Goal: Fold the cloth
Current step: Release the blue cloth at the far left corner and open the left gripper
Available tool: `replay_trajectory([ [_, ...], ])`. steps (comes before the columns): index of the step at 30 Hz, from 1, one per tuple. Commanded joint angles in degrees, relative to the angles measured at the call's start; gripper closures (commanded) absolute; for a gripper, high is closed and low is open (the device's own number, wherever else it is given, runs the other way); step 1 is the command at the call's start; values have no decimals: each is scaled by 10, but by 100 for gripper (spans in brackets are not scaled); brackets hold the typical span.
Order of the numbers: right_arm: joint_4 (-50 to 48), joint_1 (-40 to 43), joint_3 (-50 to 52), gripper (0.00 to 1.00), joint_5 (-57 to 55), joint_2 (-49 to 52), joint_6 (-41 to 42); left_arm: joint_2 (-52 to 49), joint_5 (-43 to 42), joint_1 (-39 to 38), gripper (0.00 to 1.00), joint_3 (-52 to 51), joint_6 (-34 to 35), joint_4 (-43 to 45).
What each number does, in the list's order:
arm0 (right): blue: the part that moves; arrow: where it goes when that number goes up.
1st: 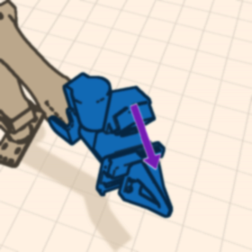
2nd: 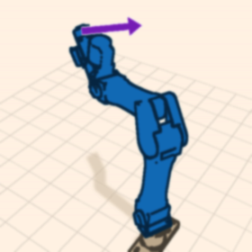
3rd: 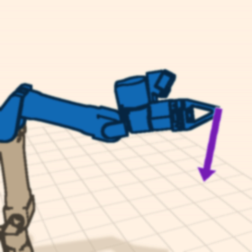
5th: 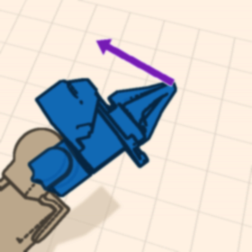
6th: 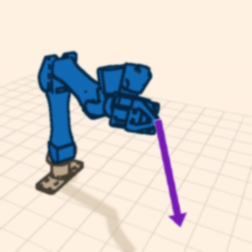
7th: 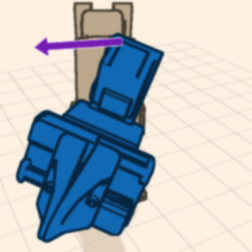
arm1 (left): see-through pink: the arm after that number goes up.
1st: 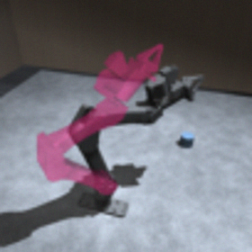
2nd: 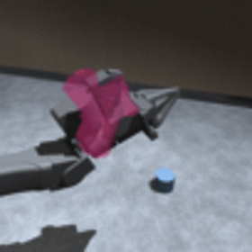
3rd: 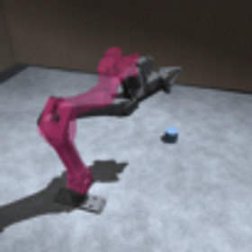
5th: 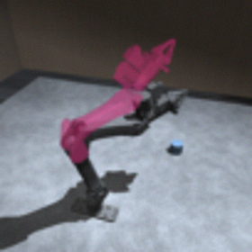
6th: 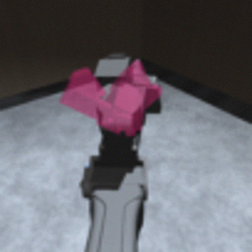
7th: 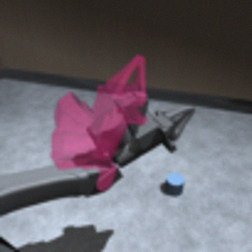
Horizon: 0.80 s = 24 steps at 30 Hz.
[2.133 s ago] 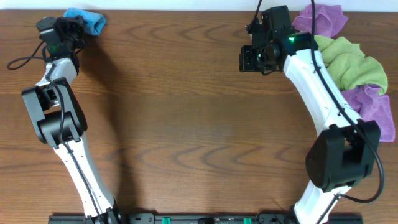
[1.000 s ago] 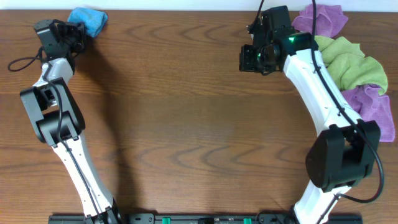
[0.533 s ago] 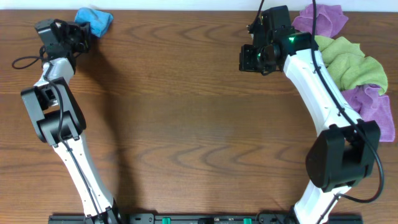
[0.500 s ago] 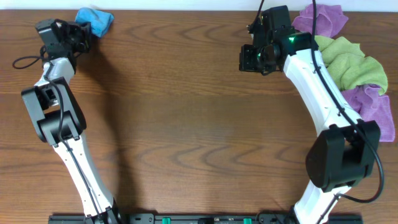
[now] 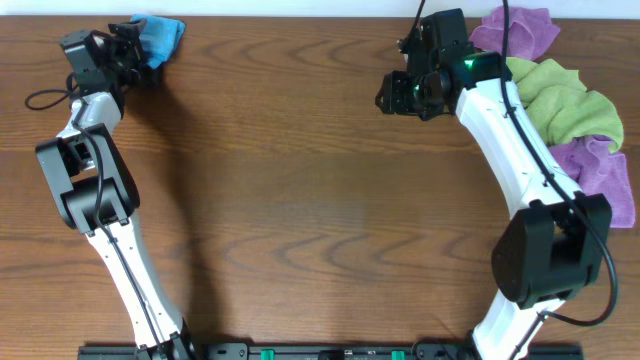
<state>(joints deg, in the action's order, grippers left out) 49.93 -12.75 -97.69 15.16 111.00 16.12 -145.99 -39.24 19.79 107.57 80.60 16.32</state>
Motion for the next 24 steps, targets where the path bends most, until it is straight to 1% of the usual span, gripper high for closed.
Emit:
replay_trajectory([
  [1, 0, 3, -9, 48, -1, -3, 2, 3, -14, 3, 5, 8, 6, -17],
  [4, 0, 3, -9, 47, 1, -3, 1, 16, -11, 4, 5, 8, -16, -55],
  [8, 0, 3, -9, 46, 1, -3, 1, 42, -3, 6, 5, 8, -62, -123],
  [12, 0, 3, -9, 46, 1, -3, -5, 76, 20, 8, 5, 8, -111, -204],
  [15, 0, 3, -9, 44, 1, -3, -6, 103, 36, 9, 5, 8, -139, -264],
  [19, -3, 3, -9, 33, 1, -3, -16, 142, 49, 9, 5, 8, -169, -349],
  [23, -10, 4, -9, 15, 3, -4, -30, 190, 89, 9, 5, 8, -221, -479],
  [24, -11, 4, -9, 8, 3, -4, -35, 202, 103, 9, 5, 8, -241, -508],
])
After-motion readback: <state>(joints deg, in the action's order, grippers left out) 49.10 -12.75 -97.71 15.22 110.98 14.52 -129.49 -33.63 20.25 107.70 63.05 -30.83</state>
